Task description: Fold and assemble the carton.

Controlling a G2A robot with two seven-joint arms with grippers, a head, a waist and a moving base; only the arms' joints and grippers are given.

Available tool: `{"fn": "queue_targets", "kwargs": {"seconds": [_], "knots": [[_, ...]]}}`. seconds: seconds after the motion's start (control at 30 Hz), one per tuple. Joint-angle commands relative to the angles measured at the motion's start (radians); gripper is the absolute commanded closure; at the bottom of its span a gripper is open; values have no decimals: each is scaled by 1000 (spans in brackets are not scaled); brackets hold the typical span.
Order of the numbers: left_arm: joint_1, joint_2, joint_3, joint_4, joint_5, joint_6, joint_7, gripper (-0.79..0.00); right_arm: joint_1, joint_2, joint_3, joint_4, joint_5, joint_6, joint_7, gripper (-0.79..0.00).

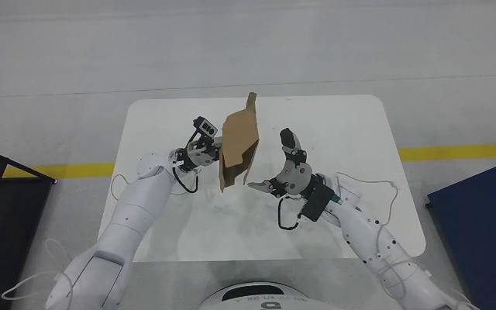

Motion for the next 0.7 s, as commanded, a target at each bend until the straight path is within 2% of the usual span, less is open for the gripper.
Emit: {"fn": "queue_targets", "kwargs": {"seconds": [0.0,0.17,0.33,0.53,0.63,0.67], "knots": [[0,-2,-1,2,-13,12,-8,0,3,0,-4,-1,-8,-5,3,-785],[-7,-5,0,9,12,7,-12,0,8,-2,-10,-3,-15,-7,4,-785],[-13,-3,2,15,63,5,-17,0,-9,0,17,-4,8,18,-45,-785],[-10,1,-7,6,83,29,-41,0,-18,5,49,21,81,-38,-164,-785],[-7,2,-6,-1,90,43,-56,0,-13,-1,64,67,166,-25,-231,-785],[-5,2,-6,-2,91,48,-59,0,-10,-4,75,97,195,12,-223,-785]]}}
